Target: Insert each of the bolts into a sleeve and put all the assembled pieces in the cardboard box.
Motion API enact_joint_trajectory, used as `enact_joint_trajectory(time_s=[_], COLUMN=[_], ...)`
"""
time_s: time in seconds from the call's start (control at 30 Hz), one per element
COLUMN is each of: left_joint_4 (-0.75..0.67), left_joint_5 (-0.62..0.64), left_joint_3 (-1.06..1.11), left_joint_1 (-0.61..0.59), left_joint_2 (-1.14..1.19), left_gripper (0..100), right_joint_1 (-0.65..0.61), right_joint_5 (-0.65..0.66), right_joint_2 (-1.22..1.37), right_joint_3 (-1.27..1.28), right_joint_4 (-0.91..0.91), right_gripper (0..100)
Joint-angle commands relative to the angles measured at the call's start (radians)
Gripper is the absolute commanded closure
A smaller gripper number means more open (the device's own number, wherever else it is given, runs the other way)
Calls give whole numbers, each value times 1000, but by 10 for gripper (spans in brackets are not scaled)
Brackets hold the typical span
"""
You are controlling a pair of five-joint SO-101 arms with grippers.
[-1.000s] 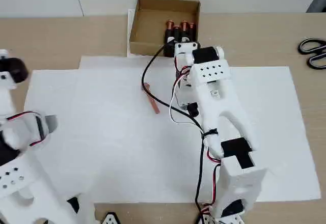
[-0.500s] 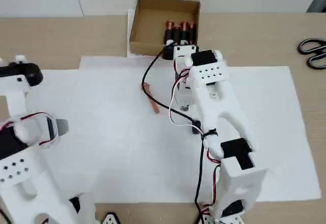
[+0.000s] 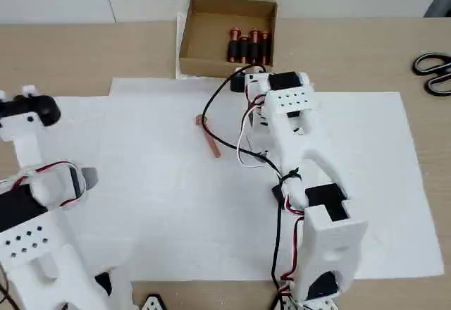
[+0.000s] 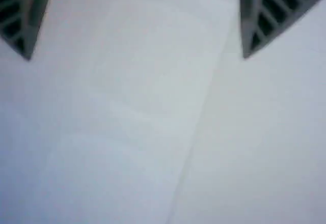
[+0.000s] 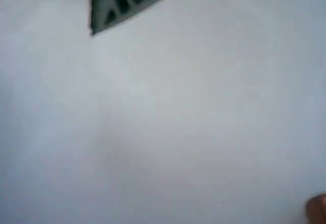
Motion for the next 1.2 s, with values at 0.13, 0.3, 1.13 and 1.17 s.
enact_joint_trajectory(time_s=[0.13,0.3,1.13,1.17], left_joint_4=[-28,-26,23,23], left_joint_5=[2,0,2,2], left_joint_3=[16,16,-22,-22], left_joint_1=[3,3,3,3], left_joint_2=[-25,-20,-25,-25], left_gripper=[751,751,751,751], right_joint_1=[54,101,45,45], right_joint_5=[25,48,130,130], right_joint_2=[-93,-94,-607,-607], right_joint_3=[-127,-155,612,634], right_joint_4=[81,156,42,16], right_gripper=[864,865,865,865])
